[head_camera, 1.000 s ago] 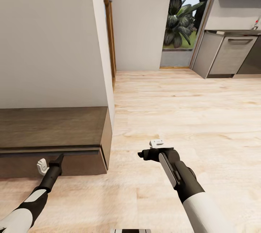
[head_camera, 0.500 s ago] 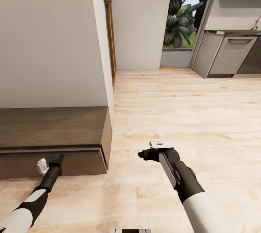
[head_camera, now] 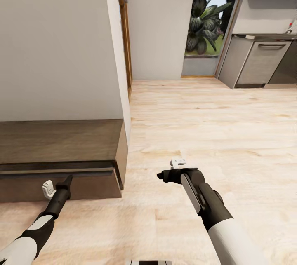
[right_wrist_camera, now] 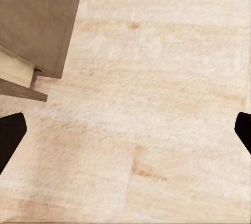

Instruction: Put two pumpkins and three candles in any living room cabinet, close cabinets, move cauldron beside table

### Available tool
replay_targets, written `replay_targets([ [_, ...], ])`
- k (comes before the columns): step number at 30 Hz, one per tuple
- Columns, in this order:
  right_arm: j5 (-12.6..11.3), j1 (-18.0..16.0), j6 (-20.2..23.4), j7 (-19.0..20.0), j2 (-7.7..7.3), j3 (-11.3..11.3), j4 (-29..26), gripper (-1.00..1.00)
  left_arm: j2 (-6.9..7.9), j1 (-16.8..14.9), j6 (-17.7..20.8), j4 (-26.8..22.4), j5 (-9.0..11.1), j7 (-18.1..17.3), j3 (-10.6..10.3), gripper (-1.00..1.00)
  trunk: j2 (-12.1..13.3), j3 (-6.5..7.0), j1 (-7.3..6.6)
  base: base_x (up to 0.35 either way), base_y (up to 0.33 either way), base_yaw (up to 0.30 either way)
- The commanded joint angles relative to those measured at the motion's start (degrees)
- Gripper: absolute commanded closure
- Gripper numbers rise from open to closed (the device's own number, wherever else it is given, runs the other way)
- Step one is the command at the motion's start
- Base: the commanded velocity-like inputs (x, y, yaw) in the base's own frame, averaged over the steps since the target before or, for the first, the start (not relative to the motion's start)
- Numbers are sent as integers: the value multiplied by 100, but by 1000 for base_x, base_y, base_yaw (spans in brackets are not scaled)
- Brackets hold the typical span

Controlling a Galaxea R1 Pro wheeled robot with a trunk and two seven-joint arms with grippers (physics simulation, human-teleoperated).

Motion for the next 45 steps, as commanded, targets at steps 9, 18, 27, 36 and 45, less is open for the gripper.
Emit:
replay_targets([
  [9, -2, -3, 25, 9, 3, -2, -4, -100, 3, 1, 43, 85, 45, 4, 29, 100, -1, -6, -2, -126, 0, 0],
  [18, -2, -3, 23, 11, 1, -2, -4, -100, 3, 1, 46, 85, 45, 4, 29, 100, -1, -6, -2, -213, 0, 0],
  [27, -2, -3, 23, 7, 2, -2, -4, -100, 3, 1, 46, 85, 45, 3, 29, 100, -1, -6, -2, -122, 0, 0],
  [36, -2, -3, 24, 11, 1, -2, -4, -100, 3, 1, 44, 85, 45, 3, 29, 100, -1, -6, -2, -12, 0, 0],
  [45, -2, -3, 22, 11, 4, -2, -4, -100, 3, 1, 45, 85, 43, 10, 29, 100, -1, -6, -2, -18, 0, 0],
])
